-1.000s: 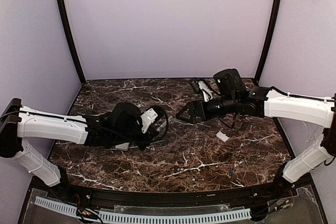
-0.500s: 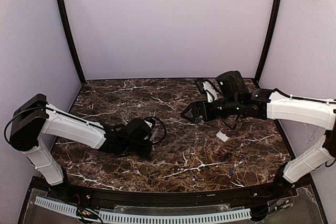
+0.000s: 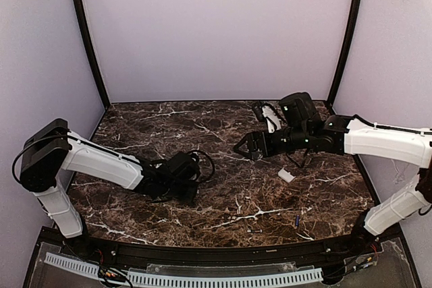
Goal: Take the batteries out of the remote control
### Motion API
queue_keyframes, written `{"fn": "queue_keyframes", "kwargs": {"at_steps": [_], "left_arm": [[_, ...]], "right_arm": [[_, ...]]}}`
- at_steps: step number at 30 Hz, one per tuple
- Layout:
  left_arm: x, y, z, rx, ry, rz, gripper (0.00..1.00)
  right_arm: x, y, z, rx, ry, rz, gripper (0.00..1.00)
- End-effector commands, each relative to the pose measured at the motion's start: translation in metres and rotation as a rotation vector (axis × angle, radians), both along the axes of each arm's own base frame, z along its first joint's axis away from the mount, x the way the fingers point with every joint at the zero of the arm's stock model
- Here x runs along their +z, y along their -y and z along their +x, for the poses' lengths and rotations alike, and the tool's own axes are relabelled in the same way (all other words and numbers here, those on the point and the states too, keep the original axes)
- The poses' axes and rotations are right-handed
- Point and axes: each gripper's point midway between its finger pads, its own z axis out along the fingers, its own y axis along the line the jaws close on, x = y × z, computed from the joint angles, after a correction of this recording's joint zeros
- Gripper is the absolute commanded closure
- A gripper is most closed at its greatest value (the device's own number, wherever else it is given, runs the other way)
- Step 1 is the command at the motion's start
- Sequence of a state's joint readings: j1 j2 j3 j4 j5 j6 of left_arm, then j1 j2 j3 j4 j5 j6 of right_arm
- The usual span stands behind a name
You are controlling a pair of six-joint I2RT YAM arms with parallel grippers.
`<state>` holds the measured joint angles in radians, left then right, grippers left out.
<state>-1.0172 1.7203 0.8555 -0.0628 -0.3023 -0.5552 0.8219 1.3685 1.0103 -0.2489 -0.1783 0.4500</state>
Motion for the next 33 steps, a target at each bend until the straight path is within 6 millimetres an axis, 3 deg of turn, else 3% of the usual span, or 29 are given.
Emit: {"fn": "queue_keyframes", "kwargs": {"at_steps": [1, 5, 12, 19, 26, 33], "left_arm": [[0.0, -0.007, 0.003, 0.039, -0.009, 0.027, 0.91], [-0.002, -0.008, 0.002, 0.045, -0.013, 0.036, 0.87], [-0.001, -0.008, 0.003, 0.047, -0.013, 0.04, 0.67], [0.006, -0.008, 0.006, 0.045, 0.001, 0.053, 0.6], [0.028, -0.01, 0.012, 0.034, 0.056, 0.057, 0.51], [0.077, -0.022, 0.021, 0.034, 0.179, 0.057, 0.18]], "right_arm": [[-0.002, 0.004, 0.003, -0.01, 0.01, -0.012, 0.01], [-0.003, 0.003, 0.003, -0.009, 0.009, -0.017, 0.02], [-0.001, 0.004, 0.003, -0.008, 0.02, -0.016, 0.02], [0.0, 0.008, 0.005, -0.022, 0.041, -0.025, 0.01], [0.01, 0.008, 0.012, -0.041, 0.074, -0.017, 0.02], [0.022, 0.02, 0.023, -0.12, 0.136, -0.024, 0.01]]}}
